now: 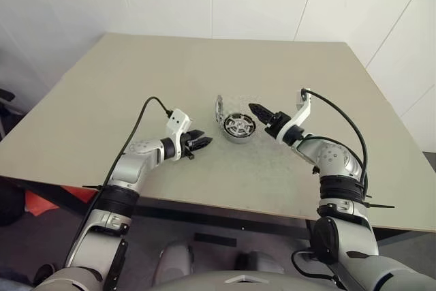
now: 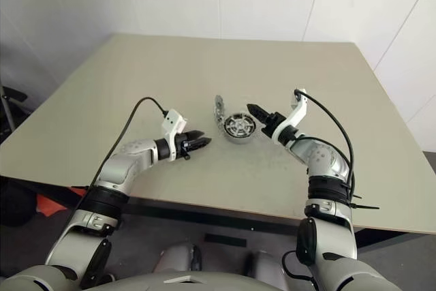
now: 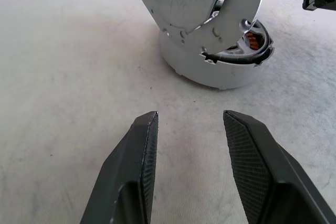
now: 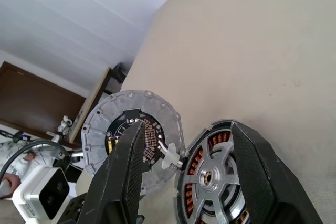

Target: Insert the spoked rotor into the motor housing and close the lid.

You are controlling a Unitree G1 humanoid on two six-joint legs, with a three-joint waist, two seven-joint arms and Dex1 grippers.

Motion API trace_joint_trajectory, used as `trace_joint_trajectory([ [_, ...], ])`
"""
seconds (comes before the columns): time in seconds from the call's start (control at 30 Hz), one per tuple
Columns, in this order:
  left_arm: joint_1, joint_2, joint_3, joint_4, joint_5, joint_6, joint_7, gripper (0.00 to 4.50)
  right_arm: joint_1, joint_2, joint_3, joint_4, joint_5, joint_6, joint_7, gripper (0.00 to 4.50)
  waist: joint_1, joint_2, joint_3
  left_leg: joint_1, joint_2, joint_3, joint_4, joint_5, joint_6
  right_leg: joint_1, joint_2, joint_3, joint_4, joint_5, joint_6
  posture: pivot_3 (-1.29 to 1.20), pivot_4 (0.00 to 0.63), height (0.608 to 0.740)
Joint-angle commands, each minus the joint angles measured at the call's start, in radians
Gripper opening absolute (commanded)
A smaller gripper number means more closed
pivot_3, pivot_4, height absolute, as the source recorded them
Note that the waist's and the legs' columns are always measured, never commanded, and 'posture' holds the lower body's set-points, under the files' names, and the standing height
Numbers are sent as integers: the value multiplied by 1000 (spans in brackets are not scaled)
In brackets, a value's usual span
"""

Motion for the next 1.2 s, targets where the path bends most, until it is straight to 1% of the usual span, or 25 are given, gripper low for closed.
trace_joint_trajectory([
  [0.03, -19, -1, 7, -15, -1, -24, -8, 2092, -7, -6, 7, -47, 12, -14, 22, 2929, 0, 0, 0, 0, 0, 0, 0, 0, 0, 0, 0, 0, 0, 0, 0, 0, 0, 740],
  [0.13, -20, -1, 7, -13, -1, -27, -8, 2092, -1, -14, 26, -70, 5, -15, 41, 2929, 0, 0, 0, 0, 0, 0, 0, 0, 0, 0, 0, 0, 0, 0, 0, 0, 0, 740],
  [0.2, -21, 0, 8, -10, 0, -30, -6, 2092, 9, -34, 83, -105, -46, -50, 68, 2929, 0, 0, 0, 0, 0, 0, 0, 0, 0, 0, 0, 0, 0, 0, 0, 0, 0, 740],
  [0.33, -26, 3, 20, -5, 3, -39, 6, 2092, 29, -100, 262, -145, -233, -206, 125, 2929, 0, 0, 0, 0, 0, 0, 0, 0, 0, 0, 0, 0, 0, 0, 0, 0, 0, 740],
  [0.43, -30, 4, 24, 0, 2, -43, 9, 2092, 25, -127, 326, -124, -335, -303, 119, 2306, 0, 0, 0, 0, 0, 0, 0, 0, 0, 0, 0, 0, 0, 0, 0, 0, 0, 740],
  [0.57, -28, 4, 30, 0, 3, -47, 16, 2092, -14, -117, 320, -58, -380, -364, 95, 1020, -5, 0, 0, 0, 0, 0, 0, 0, 0, 0, 0, 0, 0, 0, 0, 0, 0, 740],
  [0.63, -27, 5, 31, -1, 3, -48, 18, 2092, -22, -114, 321, -39, -394, -381, 99, 314, -9, 0, 0, 0, 0, 0, 0, 0, 0, 0, 0, 0, 0, 0, 0, 0, 0, 740],
  [0.67, -27, 6, 33, -1, 3, -50, 20, 2092, -28, -113, 321, -31, -395, -384, 106, 38, -10, 0, 0, 0, 0, 0, 0, 0, 0, 0, 0, 0, 0, 0, 0, 0, 0, 740],
  [0.8, -29, 11, 42, 2, 1, -53, 26, 2092, -45, -119, 333, -40, -403, -386, 140, 38, -21, 0, 0, -1, 0, 0, 0, 0, 1, 0, 0, 0, 0, 0, 0, 0, 0, 740],
  [1.0, -30, 9, 52, 7, 1, -57, 30, 2092, -66, -139, 393, -55, -456, -431, 206, 38, -23, 0, 0, -1, 0, 0, 0, -1, 1, 0, 0, 0, 0, 0, 0, 0, 0, 740],
  [1.2, -31, 4, 58, 3, -3, -55, 33, 2092, -97, -91, 414, 40, -489, -454, 205, 38, -23, 0, 0, 0, 0, 0, 0, -1, 1, 0, 0, 0, 0, 0, 0, 0, 0, 740],
])
